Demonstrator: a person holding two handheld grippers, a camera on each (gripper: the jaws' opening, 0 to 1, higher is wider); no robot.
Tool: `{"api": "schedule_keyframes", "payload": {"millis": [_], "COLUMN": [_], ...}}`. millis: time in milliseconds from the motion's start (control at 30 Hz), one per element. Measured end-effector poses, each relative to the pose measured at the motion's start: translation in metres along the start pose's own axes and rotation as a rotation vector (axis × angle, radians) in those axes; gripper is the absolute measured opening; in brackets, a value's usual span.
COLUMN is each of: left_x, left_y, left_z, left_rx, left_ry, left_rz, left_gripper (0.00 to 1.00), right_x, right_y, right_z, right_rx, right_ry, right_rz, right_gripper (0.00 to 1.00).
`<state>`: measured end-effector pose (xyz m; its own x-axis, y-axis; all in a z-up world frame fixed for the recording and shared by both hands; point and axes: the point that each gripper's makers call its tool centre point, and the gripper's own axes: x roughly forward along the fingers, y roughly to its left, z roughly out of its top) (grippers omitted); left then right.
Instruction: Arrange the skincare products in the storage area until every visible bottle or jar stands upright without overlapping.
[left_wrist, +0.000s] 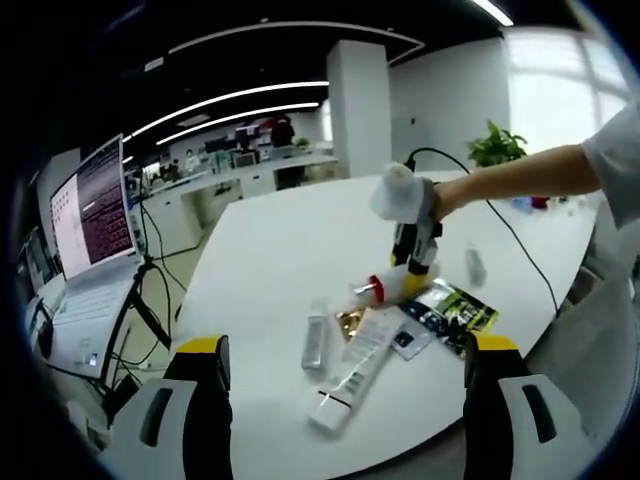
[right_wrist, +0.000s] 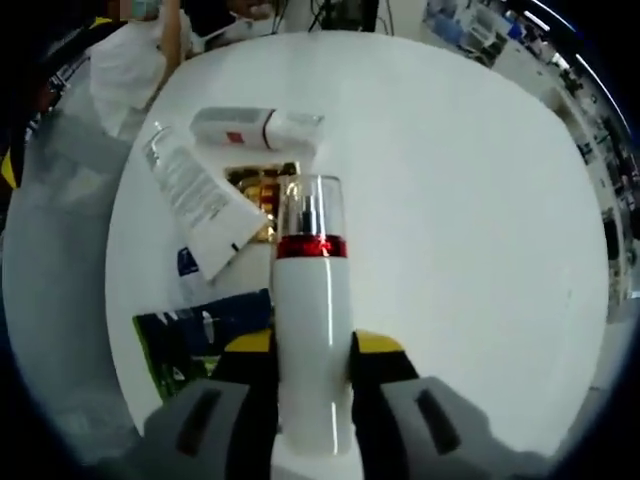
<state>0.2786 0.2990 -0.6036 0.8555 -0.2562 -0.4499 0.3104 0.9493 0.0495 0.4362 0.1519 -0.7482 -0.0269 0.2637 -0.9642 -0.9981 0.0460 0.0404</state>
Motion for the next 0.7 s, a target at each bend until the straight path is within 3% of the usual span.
{"api": "schedule_keyframes", "payload": {"millis": [200, 267, 400, 600, 700], "left_x": [0.007, 0.011, 0.020, 0.036, 0.043], "left_y": [-0.002, -0.004, -0.006, -0.019, -0.022], "left_z": [0.012, 0.016, 0.022, 0.034, 0.037], "left_rx": [0.033, 0.040, 0.061, 0.049, 0.054], "left_ry": [-0.010, -0.010, -0.007, -0.031, -0.022], "left_rz": [-0.032, -0.047, -0.062, -0.135, -0.152], "left_gripper": [0.95, 0.94, 0.94, 0.92, 0.91], "right_x": [-0.006, -0.009, -0.012, -0.017, -0.023], "right_y": [-0.005, 0.004, 0.003, 0.008, 0.012], "right_z": [-0.003, -0.008, -0.011, -0.021, -0.020], "right_rx": [0.151, 0.195, 0.324, 0.481, 0.574], "right_ry": [-0.088, -0.110, -0.197, -0.286, -0.382], "right_rz": [0.055, 0.074, 0.132, 0.217, 0.254], "right_gripper": [0.26, 0.26, 0.26, 0.26, 0.26]}}
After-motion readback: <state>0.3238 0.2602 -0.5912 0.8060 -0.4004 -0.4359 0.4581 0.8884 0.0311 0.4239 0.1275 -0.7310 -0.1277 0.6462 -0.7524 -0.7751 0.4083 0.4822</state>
